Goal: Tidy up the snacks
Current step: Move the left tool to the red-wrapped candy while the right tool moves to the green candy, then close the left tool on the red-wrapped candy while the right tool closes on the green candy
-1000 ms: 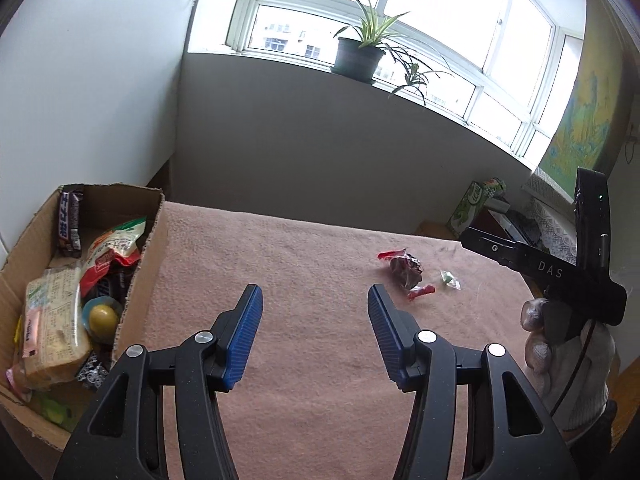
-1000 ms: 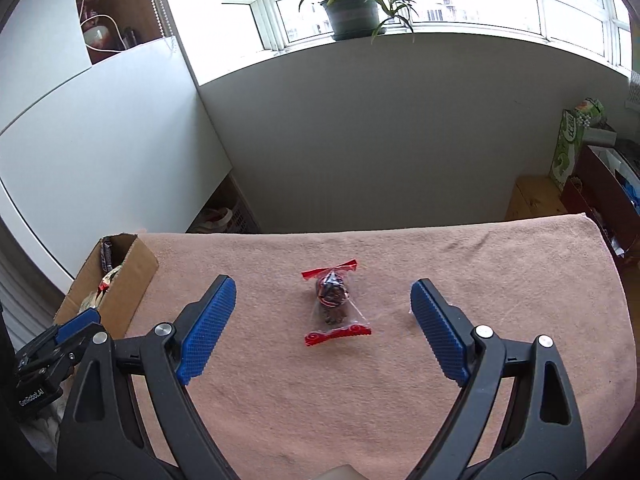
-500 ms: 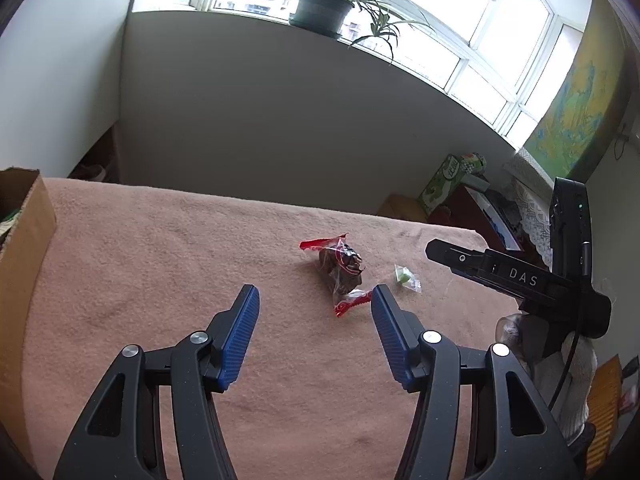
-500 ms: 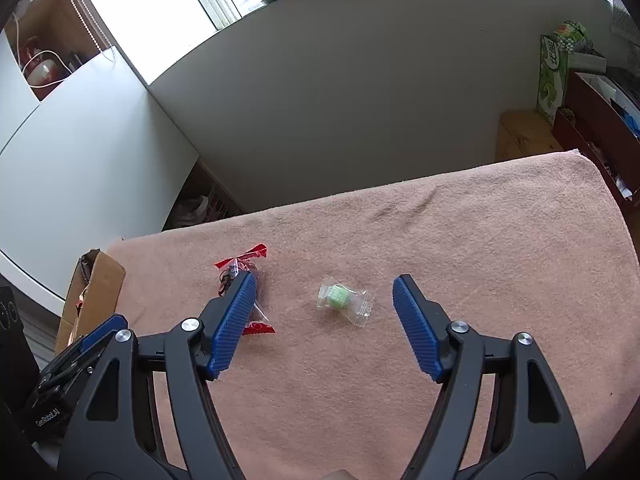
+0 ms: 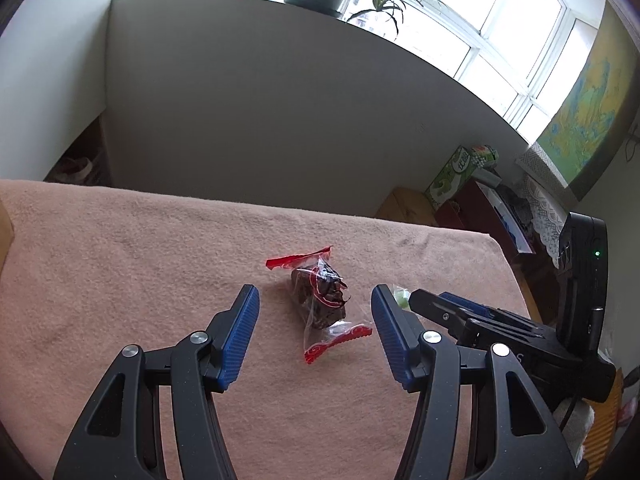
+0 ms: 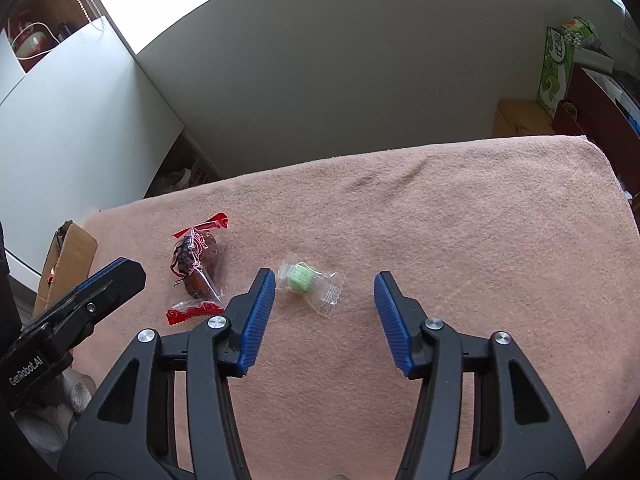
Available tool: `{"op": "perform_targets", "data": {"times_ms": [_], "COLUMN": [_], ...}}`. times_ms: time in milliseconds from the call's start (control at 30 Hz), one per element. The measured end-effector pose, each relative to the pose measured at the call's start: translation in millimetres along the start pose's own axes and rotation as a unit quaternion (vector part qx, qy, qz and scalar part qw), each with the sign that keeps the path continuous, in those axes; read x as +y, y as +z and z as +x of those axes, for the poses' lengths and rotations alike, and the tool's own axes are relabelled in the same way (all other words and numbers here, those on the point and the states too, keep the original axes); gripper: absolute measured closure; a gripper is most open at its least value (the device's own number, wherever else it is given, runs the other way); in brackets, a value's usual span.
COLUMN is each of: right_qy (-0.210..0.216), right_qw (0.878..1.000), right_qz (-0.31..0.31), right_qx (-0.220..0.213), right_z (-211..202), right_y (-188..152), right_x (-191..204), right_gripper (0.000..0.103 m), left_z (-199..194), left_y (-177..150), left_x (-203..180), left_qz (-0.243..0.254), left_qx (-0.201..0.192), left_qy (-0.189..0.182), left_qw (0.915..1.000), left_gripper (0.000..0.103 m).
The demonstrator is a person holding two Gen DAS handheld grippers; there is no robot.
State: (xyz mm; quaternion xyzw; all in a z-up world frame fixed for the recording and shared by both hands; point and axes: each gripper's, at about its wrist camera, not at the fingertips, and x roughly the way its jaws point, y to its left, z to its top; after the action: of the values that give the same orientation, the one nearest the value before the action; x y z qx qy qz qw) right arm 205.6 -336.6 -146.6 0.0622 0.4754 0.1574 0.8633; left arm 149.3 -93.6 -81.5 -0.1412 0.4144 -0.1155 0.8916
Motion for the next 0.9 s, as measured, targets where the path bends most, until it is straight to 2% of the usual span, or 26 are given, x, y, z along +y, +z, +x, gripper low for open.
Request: {"op": "perform_targets", "data": {"times_ms": [167, 433, 600, 733, 833, 900], "right_qy": [-0.030, -0.052, -0.062, -0.072, -0.071, -0.076], "right_qw": [0.999, 0.996, 0.995, 0.994, 0.995, 0.995], "right_qz": [-0.045, -0.070, -0.077, -0.080, -0.069, -0.062], "right_qx": [0.000, -0.006, -0.009, -0.011, -0.013, -0.015], "right_z": [6.7, 12.8, 13.0, 12.5, 11.9, 11.8], "right_y": [-5.6, -5.7, -7.8, -9.8, -9.8, -9.4], "right_x": [12.0, 22.4, 27.0, 29.7, 26.1, 23.4], "right_gripper": [0.048, 0.048, 0.049, 0.059, 0.066, 0.076], "left_z": [19.2, 44.3, 44.7, 45.4, 45.4, 45.6], "left_y": [2.5, 0.0, -1.6, -2.0, -2.0, -1.4], "left_x": [-5.2, -1.0, -3.1, -5.8, -6.3, -4.5], "left_qz": [-0.008, -0.021, -0.015, -0.003, 0.006, 0.008], "left_qx": [0.016, 0.044, 0.037, 0.033, 0.032, 0.031], "left_qy": [-0.002, 0.007, 0.016, 0.030, 0.034, 0.034], "left_qw": [0.9998, 0.9988, 0.9991, 0.9990, 0.9989, 0.9989], "left_gripper": [0.045, 0.045, 0.047, 0.061, 0.066, 0.067]}}
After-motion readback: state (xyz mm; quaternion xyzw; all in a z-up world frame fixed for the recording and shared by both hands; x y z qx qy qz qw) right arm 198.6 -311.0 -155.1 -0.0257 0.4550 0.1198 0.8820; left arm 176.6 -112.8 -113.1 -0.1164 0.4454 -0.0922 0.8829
